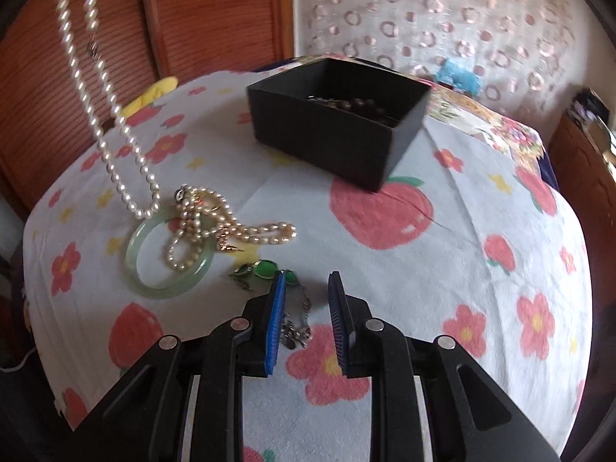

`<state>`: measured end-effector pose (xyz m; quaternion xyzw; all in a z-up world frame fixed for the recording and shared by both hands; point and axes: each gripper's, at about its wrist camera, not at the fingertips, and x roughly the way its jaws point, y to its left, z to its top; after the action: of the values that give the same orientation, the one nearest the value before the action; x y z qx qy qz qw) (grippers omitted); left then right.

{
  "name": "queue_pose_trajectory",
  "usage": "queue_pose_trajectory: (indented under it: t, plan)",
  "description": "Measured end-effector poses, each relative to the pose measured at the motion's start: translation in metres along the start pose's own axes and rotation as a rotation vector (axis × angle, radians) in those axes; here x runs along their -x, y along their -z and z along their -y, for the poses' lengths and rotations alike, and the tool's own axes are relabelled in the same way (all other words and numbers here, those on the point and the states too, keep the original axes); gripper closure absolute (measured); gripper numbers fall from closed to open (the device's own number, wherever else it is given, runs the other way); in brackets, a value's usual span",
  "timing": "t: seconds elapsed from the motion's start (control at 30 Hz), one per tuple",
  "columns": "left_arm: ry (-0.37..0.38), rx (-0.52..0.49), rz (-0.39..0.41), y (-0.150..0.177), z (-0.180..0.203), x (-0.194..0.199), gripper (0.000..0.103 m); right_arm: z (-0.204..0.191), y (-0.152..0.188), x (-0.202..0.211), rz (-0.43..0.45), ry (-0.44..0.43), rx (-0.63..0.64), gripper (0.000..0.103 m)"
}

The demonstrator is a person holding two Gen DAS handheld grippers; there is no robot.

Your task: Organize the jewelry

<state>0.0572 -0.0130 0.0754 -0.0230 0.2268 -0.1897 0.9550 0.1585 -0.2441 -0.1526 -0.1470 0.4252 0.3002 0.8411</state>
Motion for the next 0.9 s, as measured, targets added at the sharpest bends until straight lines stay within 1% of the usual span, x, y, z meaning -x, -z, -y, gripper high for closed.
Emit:
queue_pose_trajectory:
  t: [0.07, 0.17, 0.2, 0.3, 0.47, 0.73, 0.9]
  plan:
    - [-0.005, -0.001, 0.003, -0.002, -0.002, -0.001, 0.096, -0.005, -0.003, -0.001, -0.005, 0.001, 0.034, 0.078]
    - [-0.015, -0.004, 0.007, -0.004, -0.003, -0.002, 0.096, -0.008, -0.004, -0.001, -0.002, -0.018, 0.059, 0.095]
    - [-0.017, -0.004, 0.008, -0.005, -0.004, -0.002, 0.096, -0.008, -0.005, -0.002, -0.002, -0.018, 0.064, 0.098]
    - [-0.022, -0.002, 0.011, -0.005, -0.004, -0.001, 0.096, -0.003, -0.002, 0.0, 0.009, -0.052, 0.019, 0.098]
    - [-0.029, 0.007, 0.002, -0.003, -0.008, -0.006, 0.096, 0.0, -0.001, 0.009, 0.044, -0.046, -0.008, 0.1]
    - [-0.034, 0.002, 0.01, -0.005, -0.008, -0.005, 0.096, -0.001, -0.011, 0.031, 0.094, -0.021, 0.008, 0.1]
    - [-0.037, -0.011, 0.023, -0.017, -0.008, -0.005, 0.096, 0.003, -0.019, 0.044, 0.125, -0.01, 0.011, 0.101]
